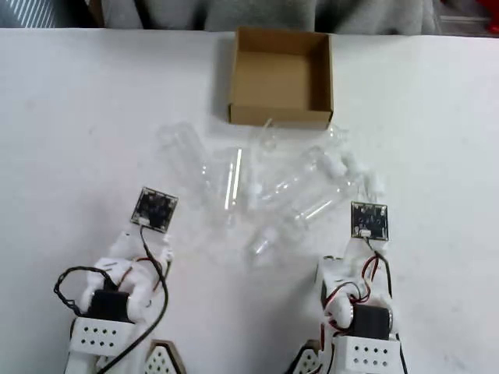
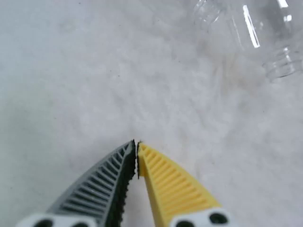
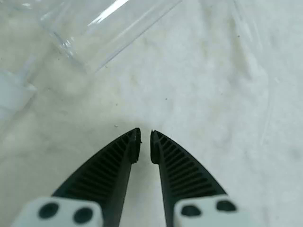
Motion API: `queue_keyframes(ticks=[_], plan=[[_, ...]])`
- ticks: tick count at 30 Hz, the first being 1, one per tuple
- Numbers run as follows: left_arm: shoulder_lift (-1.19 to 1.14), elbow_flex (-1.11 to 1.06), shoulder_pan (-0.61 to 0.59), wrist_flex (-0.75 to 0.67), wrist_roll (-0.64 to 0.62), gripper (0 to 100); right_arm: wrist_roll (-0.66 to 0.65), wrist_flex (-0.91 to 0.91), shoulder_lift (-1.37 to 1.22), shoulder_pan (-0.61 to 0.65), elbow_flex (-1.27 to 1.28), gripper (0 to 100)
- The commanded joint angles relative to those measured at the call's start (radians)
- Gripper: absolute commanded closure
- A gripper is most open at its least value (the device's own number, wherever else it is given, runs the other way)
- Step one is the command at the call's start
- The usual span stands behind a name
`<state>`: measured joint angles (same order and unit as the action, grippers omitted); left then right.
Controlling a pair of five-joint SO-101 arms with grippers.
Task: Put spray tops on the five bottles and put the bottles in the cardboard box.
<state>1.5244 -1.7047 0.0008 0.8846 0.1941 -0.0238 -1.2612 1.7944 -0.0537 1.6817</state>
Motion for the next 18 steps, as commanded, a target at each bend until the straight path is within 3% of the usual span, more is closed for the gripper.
queue_keyframes(ticks=[1,18], plan=[[0.013,0.005,0.010,0.008,0.006,98,0.005,-0.005,0.005,-0.015,0.009,98.1],[0.013,0.005,0.021,0.008,0.006,98,0.005,-0.005,0.005,-0.010,0.009,98.1]])
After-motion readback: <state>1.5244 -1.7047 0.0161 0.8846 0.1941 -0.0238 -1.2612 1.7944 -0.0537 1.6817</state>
